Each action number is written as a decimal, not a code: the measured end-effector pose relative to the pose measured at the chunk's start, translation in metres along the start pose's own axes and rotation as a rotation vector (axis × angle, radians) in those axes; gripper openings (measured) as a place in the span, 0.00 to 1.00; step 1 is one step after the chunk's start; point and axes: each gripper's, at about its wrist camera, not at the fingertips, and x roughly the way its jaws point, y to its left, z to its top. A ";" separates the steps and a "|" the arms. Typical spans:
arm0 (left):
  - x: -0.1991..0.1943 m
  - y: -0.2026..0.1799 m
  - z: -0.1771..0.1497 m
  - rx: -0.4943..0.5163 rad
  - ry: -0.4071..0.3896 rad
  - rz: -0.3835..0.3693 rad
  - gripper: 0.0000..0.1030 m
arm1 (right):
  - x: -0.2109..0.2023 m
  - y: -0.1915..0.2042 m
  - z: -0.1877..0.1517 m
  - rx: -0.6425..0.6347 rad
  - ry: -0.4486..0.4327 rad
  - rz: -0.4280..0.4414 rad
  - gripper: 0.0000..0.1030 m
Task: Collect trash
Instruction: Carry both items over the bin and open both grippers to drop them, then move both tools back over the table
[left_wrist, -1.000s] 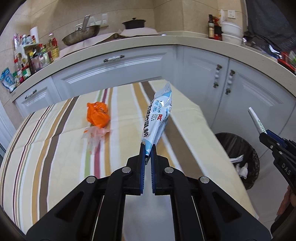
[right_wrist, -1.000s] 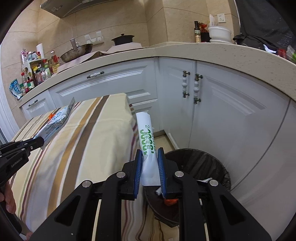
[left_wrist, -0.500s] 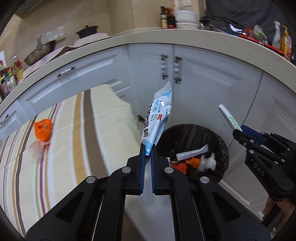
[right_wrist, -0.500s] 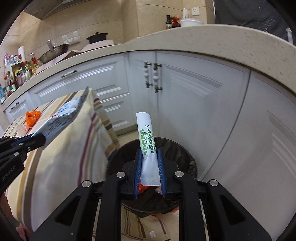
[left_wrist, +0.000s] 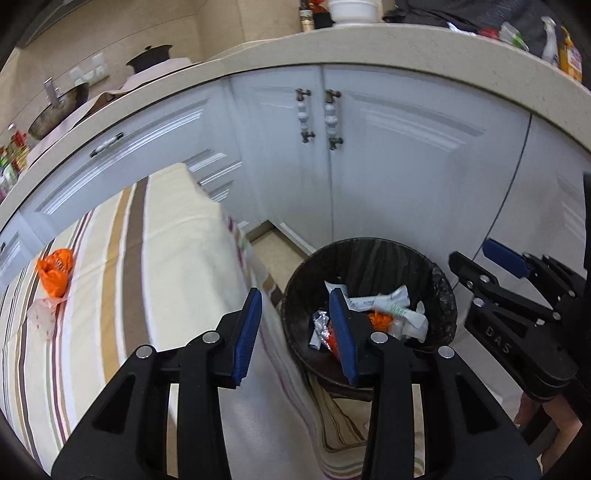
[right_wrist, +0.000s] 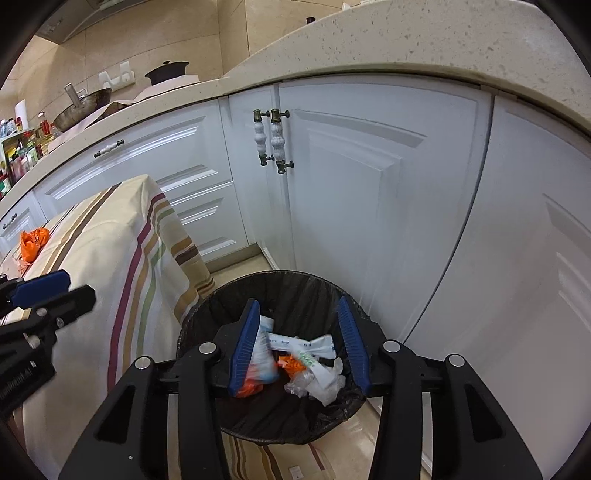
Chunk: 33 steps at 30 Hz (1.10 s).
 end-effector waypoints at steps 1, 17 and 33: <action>-0.005 0.006 -0.001 -0.012 -0.010 0.006 0.38 | -0.003 0.002 0.000 0.000 -0.001 0.003 0.44; -0.090 0.161 -0.051 -0.250 -0.079 0.216 0.44 | -0.052 0.122 0.032 -0.106 -0.093 0.224 0.54; -0.140 0.325 -0.129 -0.490 -0.067 0.445 0.46 | -0.042 0.302 0.024 -0.286 -0.031 0.434 0.55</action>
